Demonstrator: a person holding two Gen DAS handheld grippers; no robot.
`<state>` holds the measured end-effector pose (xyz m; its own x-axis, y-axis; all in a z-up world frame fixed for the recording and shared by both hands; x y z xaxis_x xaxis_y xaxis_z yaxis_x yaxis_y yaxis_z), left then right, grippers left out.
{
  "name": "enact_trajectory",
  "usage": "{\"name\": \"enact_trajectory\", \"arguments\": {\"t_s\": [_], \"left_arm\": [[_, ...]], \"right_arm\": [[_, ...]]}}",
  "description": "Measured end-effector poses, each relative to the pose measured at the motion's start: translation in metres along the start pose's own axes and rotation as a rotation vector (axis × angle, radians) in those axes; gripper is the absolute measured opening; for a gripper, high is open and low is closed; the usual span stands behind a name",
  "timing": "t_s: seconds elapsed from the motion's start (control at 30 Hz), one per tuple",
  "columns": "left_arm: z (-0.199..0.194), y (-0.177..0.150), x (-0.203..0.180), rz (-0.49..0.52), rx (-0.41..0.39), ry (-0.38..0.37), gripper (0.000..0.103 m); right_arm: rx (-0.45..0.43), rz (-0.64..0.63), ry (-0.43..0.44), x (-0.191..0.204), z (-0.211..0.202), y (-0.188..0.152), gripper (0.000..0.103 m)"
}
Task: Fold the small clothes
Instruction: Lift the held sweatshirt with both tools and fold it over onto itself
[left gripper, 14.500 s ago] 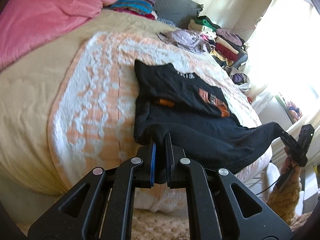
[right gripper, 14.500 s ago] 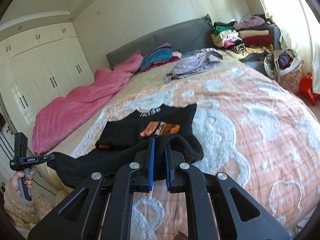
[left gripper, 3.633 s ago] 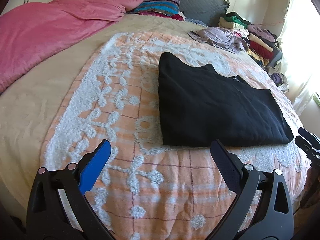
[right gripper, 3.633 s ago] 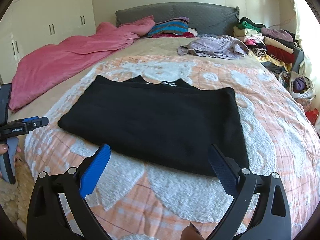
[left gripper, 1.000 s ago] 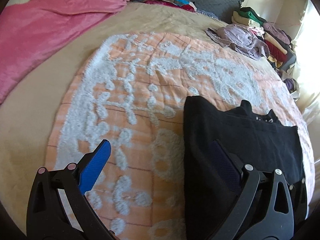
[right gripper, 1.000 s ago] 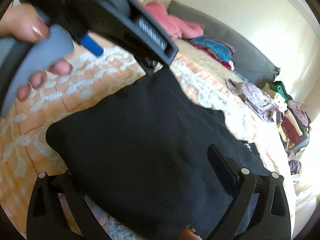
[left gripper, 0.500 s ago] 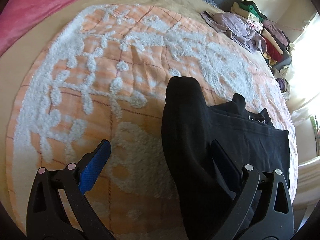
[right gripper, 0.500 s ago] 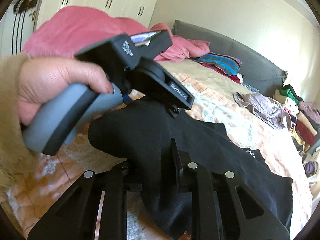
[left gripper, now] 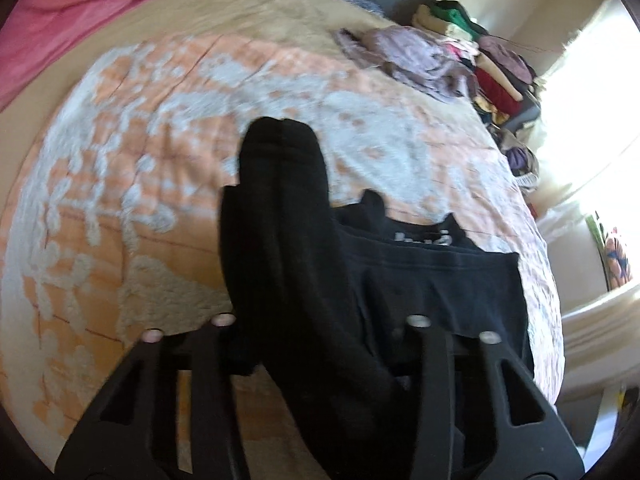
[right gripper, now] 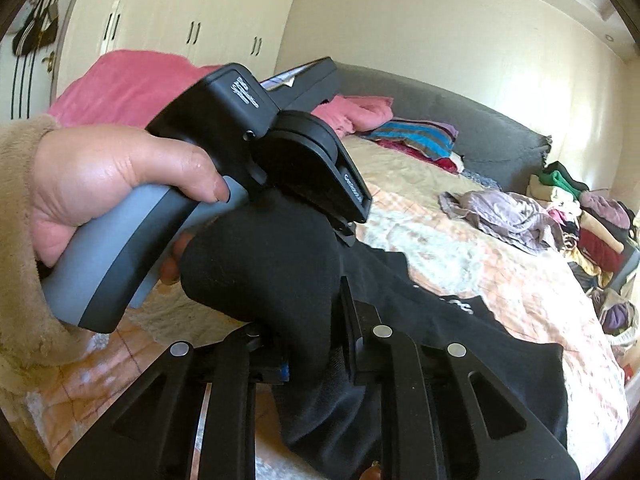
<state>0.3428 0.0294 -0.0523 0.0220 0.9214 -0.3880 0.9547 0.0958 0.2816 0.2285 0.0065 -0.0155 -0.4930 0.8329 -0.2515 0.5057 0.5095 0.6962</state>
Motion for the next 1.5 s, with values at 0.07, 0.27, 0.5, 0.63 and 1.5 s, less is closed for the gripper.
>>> {"name": "enact_trajectory", "arguments": {"t_s": [0.07,0.27,0.5,0.63,1.5], "left_arm": [[-0.004,0.001,-0.013,0.031,-0.018,0.017,0.020],[-0.018,0.000,-0.050,0.093,-0.060,0.048,0.016],[-0.026,-0.003,-0.083,0.132,-0.092,0.049,0.016],[-0.028,-0.007,-0.103,0.152,-0.103,0.048,0.016],[0.000,-0.024,-0.173,0.208,-0.089,0.035,0.016]], "right_arm": [[-0.013,0.017,-0.006,-0.006,-0.007,-0.002,0.017],[-0.055,0.070,-0.023,-0.028,-0.026,-0.008,0.017],[-0.091,0.129,-0.045,-0.050,-0.047,-0.018,0.016],[-0.105,0.167,-0.058,-0.065,-0.059,-0.026,0.016],[-0.092,0.310,-0.094,-0.115,-0.077,-0.074,0.016]]}}
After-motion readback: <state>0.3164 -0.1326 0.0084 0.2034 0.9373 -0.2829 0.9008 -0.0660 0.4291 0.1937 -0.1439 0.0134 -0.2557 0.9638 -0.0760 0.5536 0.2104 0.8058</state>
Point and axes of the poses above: each gripper's, at about its wrist camera, not at the fingertips, and z roughly the way its jaws point, x to its left, y to its top, the point moved 7 cm from there along z, roughly the way its jaws point, and after that the axes turned 14 degrees about x, right-handed, at the moved point
